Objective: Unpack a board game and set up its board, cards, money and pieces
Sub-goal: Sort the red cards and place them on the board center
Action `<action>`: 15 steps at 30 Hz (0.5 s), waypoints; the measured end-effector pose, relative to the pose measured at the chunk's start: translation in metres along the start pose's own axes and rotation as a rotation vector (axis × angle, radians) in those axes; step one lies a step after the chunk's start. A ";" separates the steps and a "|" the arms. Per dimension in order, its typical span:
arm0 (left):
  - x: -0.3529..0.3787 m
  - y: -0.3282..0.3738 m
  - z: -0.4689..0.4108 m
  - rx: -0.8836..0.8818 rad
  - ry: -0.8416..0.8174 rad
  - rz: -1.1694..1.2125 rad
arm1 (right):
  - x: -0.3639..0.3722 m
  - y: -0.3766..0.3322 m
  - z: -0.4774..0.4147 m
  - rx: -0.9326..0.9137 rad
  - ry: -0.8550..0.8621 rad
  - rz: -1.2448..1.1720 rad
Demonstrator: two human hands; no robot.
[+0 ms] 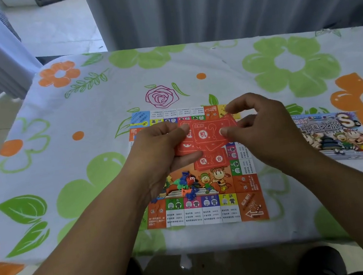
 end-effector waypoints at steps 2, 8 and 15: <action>0.001 -0.001 -0.001 -0.004 -0.002 -0.003 | 0.000 0.004 -0.001 0.062 -0.014 -0.122; 0.006 -0.002 -0.002 -0.021 -0.024 -0.012 | 0.010 0.011 -0.004 0.163 -0.112 -0.460; 0.009 0.002 -0.001 -0.005 -0.063 0.082 | 0.002 0.011 -0.005 0.171 -0.015 -0.482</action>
Point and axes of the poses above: each hand's wrist, its own z-axis away from the middle knuckle, its own x-axis out of the palm, y = z × x, the point moved 6 cm from there along -z, towards the middle knuckle, and after that the axes turned 14 degrees about -y, right-handed, at the moved point
